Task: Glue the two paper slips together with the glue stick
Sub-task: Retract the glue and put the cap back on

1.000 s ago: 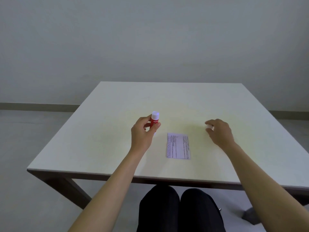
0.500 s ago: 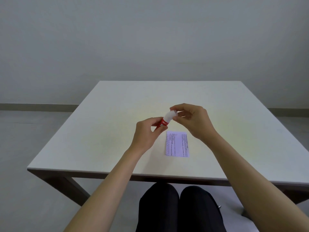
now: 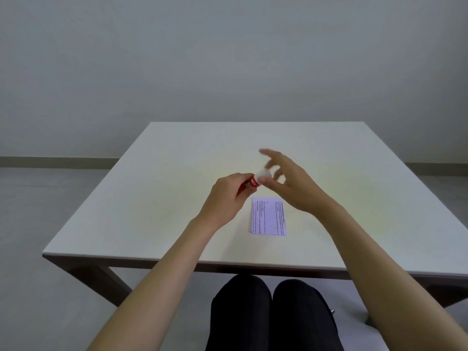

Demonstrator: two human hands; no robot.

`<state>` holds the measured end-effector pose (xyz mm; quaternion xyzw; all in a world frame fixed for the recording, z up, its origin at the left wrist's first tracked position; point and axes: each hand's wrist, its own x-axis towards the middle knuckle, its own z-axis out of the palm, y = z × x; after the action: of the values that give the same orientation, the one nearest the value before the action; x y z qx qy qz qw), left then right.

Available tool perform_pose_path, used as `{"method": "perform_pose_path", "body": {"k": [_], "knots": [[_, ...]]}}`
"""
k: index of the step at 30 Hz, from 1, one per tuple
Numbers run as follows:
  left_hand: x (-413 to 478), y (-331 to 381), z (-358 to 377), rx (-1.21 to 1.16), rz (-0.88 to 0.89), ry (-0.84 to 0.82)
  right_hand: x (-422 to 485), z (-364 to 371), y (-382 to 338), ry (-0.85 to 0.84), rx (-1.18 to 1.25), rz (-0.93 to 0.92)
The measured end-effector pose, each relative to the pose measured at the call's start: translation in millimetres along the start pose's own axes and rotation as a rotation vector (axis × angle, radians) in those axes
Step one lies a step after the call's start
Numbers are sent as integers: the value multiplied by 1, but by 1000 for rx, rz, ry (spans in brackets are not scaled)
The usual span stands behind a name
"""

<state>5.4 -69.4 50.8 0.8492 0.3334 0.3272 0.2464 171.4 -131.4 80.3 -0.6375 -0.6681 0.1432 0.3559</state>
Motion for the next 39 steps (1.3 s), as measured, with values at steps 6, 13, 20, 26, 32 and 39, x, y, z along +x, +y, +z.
{"method": "perform_pose_path", "body": {"k": [6,13,20,26,32,39], "knots": [[0,0,-2,61,44,-27,5,5,2,52,-90,45],[-4,-7,-2,60,42,-19,3,4,2,-91,1,11],[13,-16,-7,-156,-93,172,3,12,2,103,-131,265],[39,-56,-15,-213,-337,323,-28,22,20,-62,-272,234],[32,-78,6,-186,-363,288,-51,56,33,-287,-485,180],[28,-86,11,-194,-363,273,-49,58,35,-315,-466,108]]}}
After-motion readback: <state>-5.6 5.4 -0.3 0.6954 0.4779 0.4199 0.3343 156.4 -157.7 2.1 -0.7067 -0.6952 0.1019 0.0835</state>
